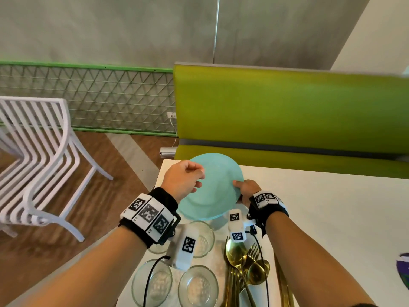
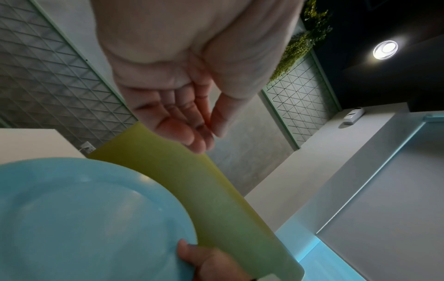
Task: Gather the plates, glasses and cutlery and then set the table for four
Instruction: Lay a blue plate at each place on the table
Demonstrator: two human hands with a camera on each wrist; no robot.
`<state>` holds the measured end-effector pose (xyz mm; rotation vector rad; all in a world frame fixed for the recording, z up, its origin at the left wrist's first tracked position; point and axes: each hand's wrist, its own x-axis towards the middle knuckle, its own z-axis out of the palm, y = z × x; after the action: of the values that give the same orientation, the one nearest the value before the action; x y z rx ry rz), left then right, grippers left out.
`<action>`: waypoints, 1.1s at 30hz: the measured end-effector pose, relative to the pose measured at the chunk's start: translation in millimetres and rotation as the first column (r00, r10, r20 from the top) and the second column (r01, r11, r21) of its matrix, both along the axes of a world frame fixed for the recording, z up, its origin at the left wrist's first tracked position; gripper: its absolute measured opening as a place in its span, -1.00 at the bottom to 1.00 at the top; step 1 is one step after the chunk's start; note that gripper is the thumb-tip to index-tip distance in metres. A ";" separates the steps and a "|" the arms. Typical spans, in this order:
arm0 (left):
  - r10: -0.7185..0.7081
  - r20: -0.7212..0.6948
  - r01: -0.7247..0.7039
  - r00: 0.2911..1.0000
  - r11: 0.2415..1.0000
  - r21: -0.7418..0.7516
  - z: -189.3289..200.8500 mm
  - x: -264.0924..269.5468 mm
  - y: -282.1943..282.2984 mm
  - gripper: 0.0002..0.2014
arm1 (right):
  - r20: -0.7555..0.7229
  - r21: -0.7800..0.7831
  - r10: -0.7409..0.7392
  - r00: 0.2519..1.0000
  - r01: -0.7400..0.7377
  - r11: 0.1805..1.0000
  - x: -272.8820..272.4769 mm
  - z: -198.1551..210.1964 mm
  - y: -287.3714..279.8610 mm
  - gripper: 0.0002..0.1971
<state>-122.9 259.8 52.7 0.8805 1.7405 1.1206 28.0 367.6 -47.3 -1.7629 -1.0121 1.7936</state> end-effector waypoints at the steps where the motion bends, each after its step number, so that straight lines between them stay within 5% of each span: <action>1: 0.000 0.006 0.000 1.000 1.000 -0.002 -2.2 0.9 -0.7 -0.90 | -0.005 0.024 -0.021 1.000 0.021 0.999 6.2 2.1 -0.2 -0.61; 6: 0.045 0.015 -0.045 0.999 0.999 -0.009 -8.0 10.4 -0.2 -0.99 | -0.047 0.113 -0.158 0.986 0.162 0.980 46.4 23.7 -5.6 -0.69; 11: 0.105 -0.013 -0.105 0.994 0.994 0.007 3.2 25.5 1.6 -0.69 | -0.165 0.246 -0.260 0.951 0.295 0.923 100.1 85.2 -27.1 -0.74; 14: 0.076 0.220 -0.077 0.973 0.997 -0.001 23.8 42.3 -9.0 -0.50 | -0.240 0.301 -0.314 0.919 0.377 0.876 134.4 127.8 -56.2 -0.68; 17: -0.013 0.543 0.012 0.840 1.000 0.004 43.0 69.2 -26.4 -0.27 | -0.305 0.347 -0.335 0.891 0.432 0.833 163.6 163.7 -95.6 -0.73; 22: -0.205 0.728 0.166 0.655 0.978 0.127 69.3 127.9 -52.6 -0.29 | -0.267 0.426 -0.380 0.886 0.462 0.778 204.4 186.0 -153.6 -0.78; 33: -0.078 0.731 0.005 0.678 0.995 0.102 78.2 263.5 -74.7 -0.63 | 0.037 0.629 -0.563 0.826 0.419 0.655 312.9 182.8 -183.4 -0.71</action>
<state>140.6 185.0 130.9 0.4024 0.9853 1.2963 340.9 184.2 135.5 -1.6251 -0.9178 0.8072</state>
